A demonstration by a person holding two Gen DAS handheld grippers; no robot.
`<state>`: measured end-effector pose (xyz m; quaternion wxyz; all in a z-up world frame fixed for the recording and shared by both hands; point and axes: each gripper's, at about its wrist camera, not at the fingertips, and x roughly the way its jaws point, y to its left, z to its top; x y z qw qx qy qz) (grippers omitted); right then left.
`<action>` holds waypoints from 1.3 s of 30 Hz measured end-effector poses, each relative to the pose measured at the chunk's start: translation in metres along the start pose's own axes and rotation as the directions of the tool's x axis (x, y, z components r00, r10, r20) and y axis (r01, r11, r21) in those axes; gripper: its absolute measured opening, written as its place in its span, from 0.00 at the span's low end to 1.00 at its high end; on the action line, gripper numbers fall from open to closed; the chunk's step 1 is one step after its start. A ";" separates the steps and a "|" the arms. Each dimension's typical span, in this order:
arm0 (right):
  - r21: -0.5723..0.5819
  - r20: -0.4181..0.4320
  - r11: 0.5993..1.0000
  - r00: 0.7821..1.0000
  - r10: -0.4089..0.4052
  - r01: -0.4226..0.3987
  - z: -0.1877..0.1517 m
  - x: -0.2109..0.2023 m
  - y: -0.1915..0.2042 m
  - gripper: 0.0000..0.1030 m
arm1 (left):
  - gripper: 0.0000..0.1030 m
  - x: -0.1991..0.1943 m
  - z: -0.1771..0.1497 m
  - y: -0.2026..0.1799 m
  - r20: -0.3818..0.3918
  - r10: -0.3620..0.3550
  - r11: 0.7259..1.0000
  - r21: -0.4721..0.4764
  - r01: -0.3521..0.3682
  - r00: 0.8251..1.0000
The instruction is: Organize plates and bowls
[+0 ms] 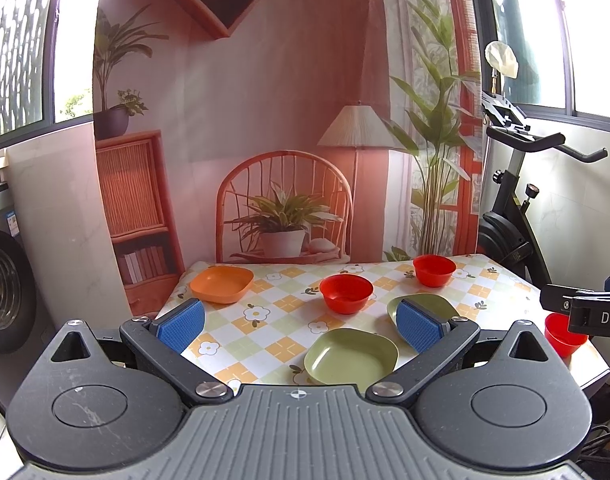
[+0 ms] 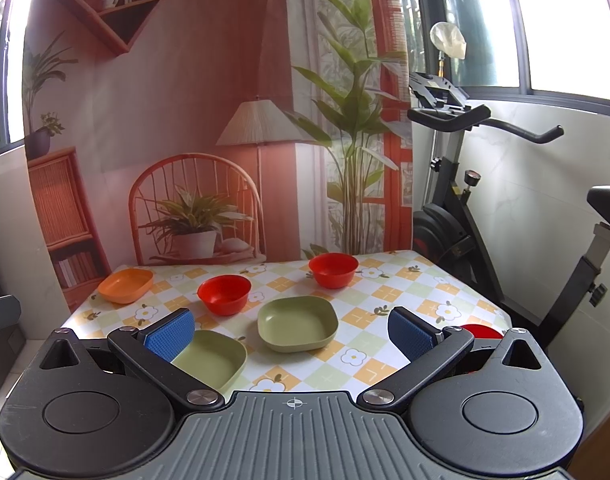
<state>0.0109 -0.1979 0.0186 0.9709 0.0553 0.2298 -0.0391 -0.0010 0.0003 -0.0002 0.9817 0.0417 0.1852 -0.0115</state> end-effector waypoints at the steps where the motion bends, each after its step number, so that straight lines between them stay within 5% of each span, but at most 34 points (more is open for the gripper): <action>1: 0.000 0.000 1.000 1.000 0.000 0.000 0.000 0.000 0.000 1.00 | 1.00 0.000 0.000 0.000 0.000 0.000 1.000 0.000 0.000 1.000; 15: 0.001 0.002 1.000 1.000 0.008 -0.008 0.001 0.003 -0.001 1.00 | 1.00 0.002 0.002 0.003 -0.033 -0.004 0.999 -0.050 0.003 0.999; 22: 0.027 0.068 0.999 0.997 0.040 -0.042 0.037 0.011 -0.027 1.00 | 1.00 0.014 0.017 0.012 0.008 0.036 0.998 -0.054 -0.035 0.999; 39: 0.069 0.091 0.979 0.978 0.187 -0.193 0.089 0.106 0.000 1.00 | 0.99 0.087 0.059 0.028 0.011 0.099 0.995 -0.022 -0.099 0.995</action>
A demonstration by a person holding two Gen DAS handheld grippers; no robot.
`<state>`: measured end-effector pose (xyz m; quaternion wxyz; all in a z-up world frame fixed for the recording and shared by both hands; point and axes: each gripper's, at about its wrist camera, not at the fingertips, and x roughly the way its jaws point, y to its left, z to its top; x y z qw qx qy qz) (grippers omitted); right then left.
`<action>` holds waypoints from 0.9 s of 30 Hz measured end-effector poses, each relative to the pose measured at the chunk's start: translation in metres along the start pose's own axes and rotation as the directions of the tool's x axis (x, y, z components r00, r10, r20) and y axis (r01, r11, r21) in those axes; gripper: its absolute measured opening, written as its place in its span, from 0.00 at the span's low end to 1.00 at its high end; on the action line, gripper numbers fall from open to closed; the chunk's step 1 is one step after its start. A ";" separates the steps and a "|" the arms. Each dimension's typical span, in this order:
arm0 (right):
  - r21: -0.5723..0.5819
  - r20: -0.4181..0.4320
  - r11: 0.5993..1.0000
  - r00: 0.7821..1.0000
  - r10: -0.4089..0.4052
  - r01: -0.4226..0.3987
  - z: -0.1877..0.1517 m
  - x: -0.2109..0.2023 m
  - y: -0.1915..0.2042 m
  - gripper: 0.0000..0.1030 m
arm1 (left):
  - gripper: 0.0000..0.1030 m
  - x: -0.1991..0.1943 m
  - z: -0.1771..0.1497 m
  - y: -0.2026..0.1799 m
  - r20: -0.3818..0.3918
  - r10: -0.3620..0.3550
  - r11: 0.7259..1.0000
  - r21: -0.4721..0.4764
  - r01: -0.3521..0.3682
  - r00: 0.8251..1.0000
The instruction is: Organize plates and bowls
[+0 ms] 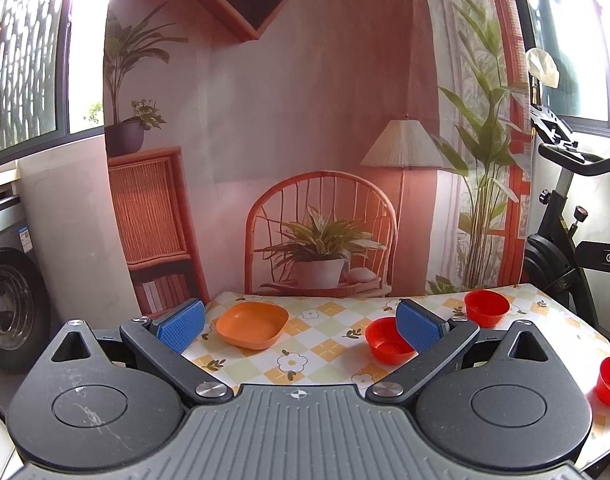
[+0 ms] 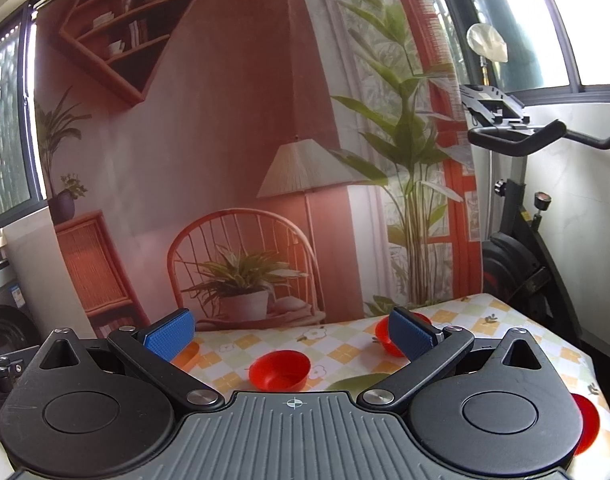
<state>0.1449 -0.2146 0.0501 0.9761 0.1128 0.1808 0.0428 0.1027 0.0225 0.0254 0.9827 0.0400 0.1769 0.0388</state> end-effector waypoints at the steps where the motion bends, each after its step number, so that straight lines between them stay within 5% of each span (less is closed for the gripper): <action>1: 0.001 -0.007 1.000 1.000 0.004 -0.004 0.001 0.007 0.001 1.00 | 0.99 0.006 0.001 0.001 -0.007 0.003 1.000 -0.001 -0.003 1.000; 9: 0.015 -0.124 0.998 0.990 0.059 -0.058 -0.022 0.061 0.003 1.00 | 0.99 0.050 -0.008 -0.001 -0.048 -0.017 1.000 0.006 0.017 0.999; 12: -0.027 -0.152 0.999 0.988 0.029 -0.034 -0.039 0.081 0.008 1.00 | 0.87 0.072 -0.019 -0.004 -0.106 -0.025 0.999 0.019 0.027 0.994; 19: -0.039 -0.238 0.998 0.970 0.040 -0.051 -0.070 0.123 0.006 0.88 | 0.78 0.122 -0.041 0.002 -0.228 -0.075 0.997 -0.024 0.071 0.971; 27: -0.022 -0.273 0.998 0.961 0.042 -0.050 -0.075 0.153 -0.002 0.77 | 0.77 0.146 -0.018 0.010 -0.204 -0.070 0.997 0.006 0.073 0.977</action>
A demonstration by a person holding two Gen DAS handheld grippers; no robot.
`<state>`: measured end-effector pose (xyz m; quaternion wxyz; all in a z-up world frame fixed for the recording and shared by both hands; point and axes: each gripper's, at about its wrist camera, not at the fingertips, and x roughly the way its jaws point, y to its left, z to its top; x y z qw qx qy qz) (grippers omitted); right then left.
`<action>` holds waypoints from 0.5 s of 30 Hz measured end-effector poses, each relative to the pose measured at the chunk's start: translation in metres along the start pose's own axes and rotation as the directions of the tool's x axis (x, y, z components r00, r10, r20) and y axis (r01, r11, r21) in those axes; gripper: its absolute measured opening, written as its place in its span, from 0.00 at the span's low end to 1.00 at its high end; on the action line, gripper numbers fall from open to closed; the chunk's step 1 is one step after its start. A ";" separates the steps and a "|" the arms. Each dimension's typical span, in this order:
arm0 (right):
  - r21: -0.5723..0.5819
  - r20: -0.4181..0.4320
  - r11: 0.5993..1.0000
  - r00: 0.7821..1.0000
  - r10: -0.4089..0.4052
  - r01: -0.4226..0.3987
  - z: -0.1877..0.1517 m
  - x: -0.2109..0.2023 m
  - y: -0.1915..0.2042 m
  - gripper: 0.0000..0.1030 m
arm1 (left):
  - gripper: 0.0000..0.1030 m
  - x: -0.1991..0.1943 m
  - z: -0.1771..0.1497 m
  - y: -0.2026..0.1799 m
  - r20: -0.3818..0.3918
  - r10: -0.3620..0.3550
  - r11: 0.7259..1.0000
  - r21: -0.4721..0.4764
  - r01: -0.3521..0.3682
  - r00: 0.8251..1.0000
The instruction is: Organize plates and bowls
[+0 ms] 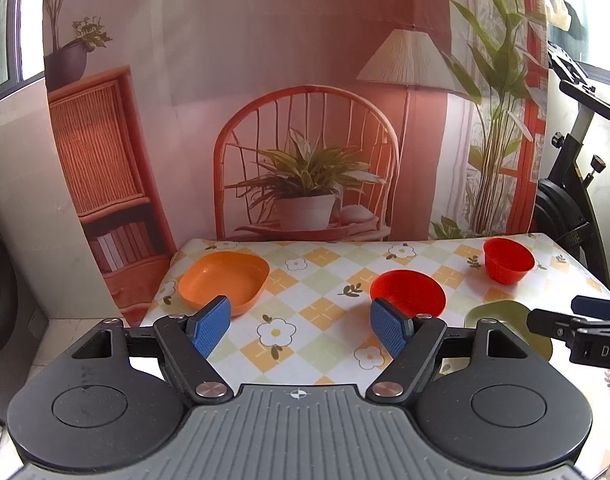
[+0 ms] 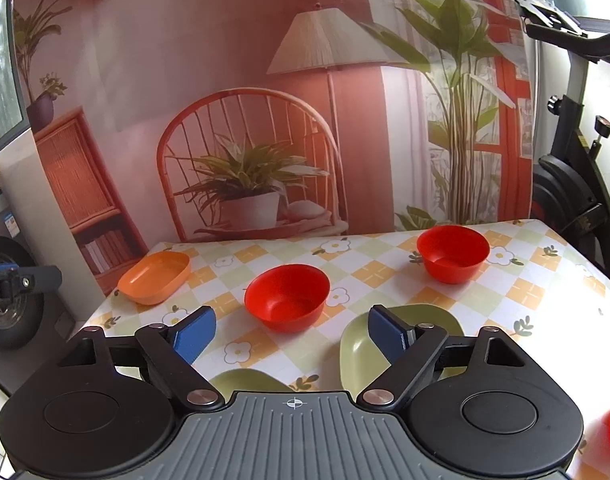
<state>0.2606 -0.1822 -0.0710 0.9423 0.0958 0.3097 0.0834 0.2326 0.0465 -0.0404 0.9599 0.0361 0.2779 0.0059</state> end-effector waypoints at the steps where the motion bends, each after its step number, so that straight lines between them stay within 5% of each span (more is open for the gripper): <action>1: -0.002 -0.006 1.000 1.000 -0.001 0.001 0.000 0.003 -0.001 0.74 | 0.77 0.002 0.003 0.001 -0.003 -0.003 1.000 -0.004 0.003 1.000; 5: 0.002 -0.032 1.000 0.999 -0.007 0.007 0.006 0.015 -0.006 0.64 | 0.75 0.013 0.018 0.003 -0.029 -0.022 1.000 -0.019 0.021 0.999; 15: -0.011 0.025 1.000 0.999 -0.027 0.027 0.041 0.021 -0.018 0.63 | 0.75 0.016 0.059 0.006 0.052 -0.055 0.998 -0.007 0.055 0.997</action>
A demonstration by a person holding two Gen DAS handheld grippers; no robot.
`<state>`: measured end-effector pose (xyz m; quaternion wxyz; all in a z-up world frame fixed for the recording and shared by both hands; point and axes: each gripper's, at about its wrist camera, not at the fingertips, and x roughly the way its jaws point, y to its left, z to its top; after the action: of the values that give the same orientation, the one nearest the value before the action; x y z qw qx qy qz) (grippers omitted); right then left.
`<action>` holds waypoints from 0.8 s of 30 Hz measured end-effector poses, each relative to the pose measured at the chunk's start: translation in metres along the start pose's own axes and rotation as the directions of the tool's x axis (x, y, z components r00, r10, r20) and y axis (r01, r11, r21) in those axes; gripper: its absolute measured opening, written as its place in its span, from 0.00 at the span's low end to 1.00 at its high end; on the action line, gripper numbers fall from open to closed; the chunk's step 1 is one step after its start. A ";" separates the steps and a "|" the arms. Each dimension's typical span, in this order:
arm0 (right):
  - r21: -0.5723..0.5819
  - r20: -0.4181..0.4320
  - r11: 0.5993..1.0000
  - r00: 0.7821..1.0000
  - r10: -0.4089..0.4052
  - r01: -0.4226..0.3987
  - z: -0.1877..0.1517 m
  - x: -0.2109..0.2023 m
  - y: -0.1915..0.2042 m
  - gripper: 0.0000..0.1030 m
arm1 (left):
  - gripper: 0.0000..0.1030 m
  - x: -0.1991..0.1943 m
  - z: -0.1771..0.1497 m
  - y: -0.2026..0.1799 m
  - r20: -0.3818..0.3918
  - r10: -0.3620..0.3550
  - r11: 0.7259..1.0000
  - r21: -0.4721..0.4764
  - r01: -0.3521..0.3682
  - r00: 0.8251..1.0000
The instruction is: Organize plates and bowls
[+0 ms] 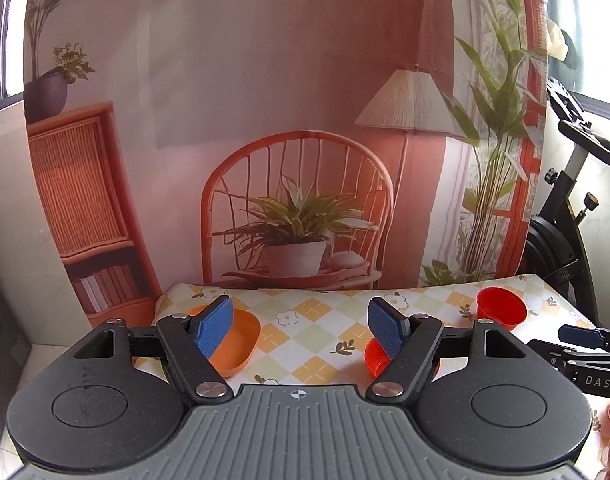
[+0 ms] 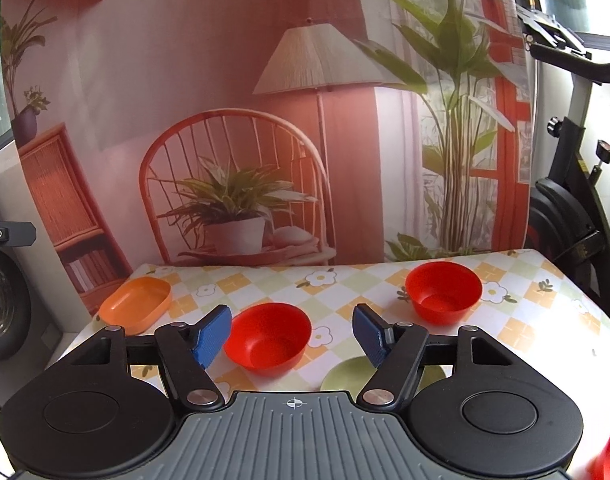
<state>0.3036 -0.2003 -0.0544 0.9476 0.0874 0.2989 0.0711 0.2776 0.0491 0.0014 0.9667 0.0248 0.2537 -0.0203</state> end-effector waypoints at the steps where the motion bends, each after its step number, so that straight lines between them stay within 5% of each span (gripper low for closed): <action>1: 0.008 -0.006 1.000 1.000 -0.001 0.001 -0.002 0.003 -0.002 0.63 | 0.75 0.003 -0.002 0.000 -0.007 -0.004 1.000 0.002 0.004 1.000; 7: -0.012 -0.047 1.000 0.999 0.001 -0.001 -0.035 0.024 -0.008 0.59 | 0.74 0.033 -0.044 0.001 -0.127 -0.058 0.997 -0.049 0.052 0.990; 15: -0.046 -0.175 0.997 0.983 0.052 -0.061 -0.075 0.053 -0.001 0.44 | 0.74 0.070 -0.116 -0.006 -0.295 -0.130 0.984 -0.157 0.086 0.947; 24: -0.039 -0.271 0.997 0.961 0.053 -0.066 -0.095 0.063 -0.005 0.29 | 0.62 0.091 -0.153 -0.012 -0.386 -0.179 0.975 -0.190 0.111 0.905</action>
<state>0.3000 -0.1819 -0.1669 0.8974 0.0632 0.4206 0.1177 0.2814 0.0439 -0.1765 0.8888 -0.0702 0.4481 -0.0658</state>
